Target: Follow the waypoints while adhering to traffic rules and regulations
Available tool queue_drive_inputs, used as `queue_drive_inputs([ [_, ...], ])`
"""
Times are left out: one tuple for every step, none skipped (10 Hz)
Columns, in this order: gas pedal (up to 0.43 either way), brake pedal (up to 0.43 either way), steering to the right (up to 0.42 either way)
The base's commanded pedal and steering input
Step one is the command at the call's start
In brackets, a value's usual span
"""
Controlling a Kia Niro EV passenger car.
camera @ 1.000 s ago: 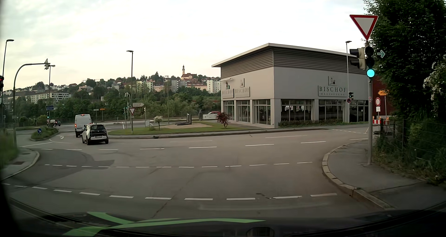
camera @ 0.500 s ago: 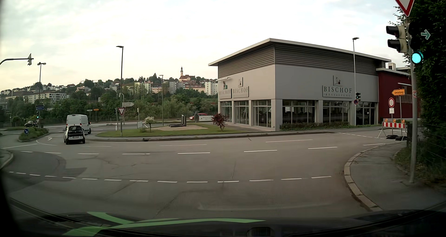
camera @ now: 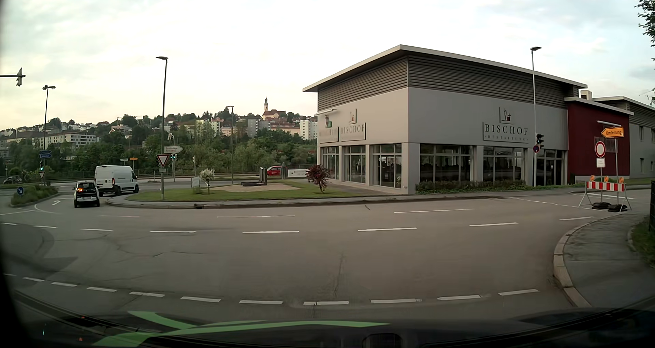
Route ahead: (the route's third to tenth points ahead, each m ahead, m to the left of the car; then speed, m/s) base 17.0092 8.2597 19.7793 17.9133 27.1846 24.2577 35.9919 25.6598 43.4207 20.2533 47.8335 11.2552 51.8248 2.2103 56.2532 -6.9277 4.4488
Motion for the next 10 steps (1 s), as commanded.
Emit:
queue_drive_inputs([
  [0.000,0.000,-0.103],
  [0.000,0.000,-0.151],
  [0.000,0.000,-0.184],
  [0.000,0.000,-0.224],
  [0.000,0.000,-0.250],
  [0.000,0.000,-0.258],
  [0.000,0.000,-0.256],
  [0.000,0.000,-0.245],
  [0.008,0.000,-0.234],
  [0.020,0.000,-0.219],
])
